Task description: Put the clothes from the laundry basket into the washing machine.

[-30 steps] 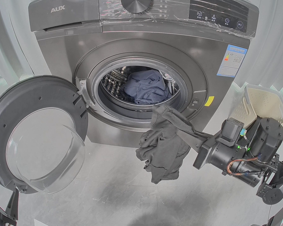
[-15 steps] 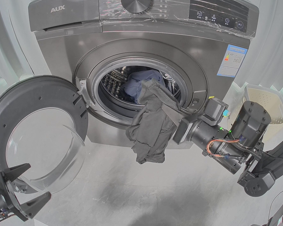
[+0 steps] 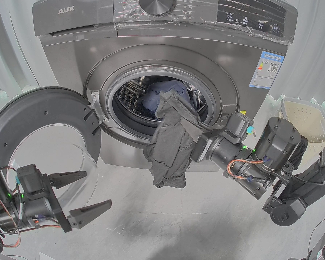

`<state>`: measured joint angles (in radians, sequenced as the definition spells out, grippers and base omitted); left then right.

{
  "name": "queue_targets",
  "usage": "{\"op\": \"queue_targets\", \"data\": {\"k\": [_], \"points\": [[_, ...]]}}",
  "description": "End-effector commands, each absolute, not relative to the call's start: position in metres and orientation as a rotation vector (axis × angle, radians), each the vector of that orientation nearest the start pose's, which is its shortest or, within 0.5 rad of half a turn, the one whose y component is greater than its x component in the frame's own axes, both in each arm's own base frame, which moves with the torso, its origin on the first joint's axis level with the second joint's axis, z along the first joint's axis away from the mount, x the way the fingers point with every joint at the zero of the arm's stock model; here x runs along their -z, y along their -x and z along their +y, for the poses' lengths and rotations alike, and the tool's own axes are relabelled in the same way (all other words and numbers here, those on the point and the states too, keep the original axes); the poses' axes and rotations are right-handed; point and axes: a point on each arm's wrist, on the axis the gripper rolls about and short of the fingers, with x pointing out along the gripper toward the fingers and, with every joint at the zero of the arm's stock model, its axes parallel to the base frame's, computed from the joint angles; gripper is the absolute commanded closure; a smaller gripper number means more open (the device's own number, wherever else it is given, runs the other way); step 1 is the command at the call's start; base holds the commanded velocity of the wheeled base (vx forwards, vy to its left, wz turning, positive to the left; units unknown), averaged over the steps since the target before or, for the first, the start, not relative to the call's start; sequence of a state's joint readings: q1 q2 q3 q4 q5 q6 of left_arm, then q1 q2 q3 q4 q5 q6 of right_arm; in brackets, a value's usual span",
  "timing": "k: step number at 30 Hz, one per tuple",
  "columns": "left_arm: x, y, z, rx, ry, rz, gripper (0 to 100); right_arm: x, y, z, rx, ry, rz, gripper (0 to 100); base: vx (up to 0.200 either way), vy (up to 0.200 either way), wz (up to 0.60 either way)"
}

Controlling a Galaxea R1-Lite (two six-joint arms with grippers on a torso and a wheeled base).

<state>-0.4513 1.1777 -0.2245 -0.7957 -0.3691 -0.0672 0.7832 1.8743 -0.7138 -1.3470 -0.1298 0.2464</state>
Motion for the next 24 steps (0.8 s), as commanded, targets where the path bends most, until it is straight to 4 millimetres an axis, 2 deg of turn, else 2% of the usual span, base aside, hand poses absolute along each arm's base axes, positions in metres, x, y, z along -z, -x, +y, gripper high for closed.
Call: {"op": "queue_targets", "data": {"k": [1,4,12,24], "points": [[-0.141,-0.161,-0.094,0.840,0.086,0.305,0,-0.172,-0.235,0.232,-0.670,-0.322,-0.090,100,0.000,0.000,0.00],[-0.135,-0.174,-0.101,0.837,0.129,0.300,0,-0.170,-0.233,0.231,-0.673,-0.322,-0.084,100,0.000,0.000,0.00],[-0.134,-0.178,-0.113,0.862,0.206,0.293,0,-0.170,-0.232,0.231,-0.676,-0.329,-0.101,100,0.000,0.000,0.00],[-0.109,-0.187,-0.133,0.903,0.180,0.405,0,-0.170,-0.230,0.232,-0.679,-0.326,-0.097,100,0.000,0.000,0.00]]}}
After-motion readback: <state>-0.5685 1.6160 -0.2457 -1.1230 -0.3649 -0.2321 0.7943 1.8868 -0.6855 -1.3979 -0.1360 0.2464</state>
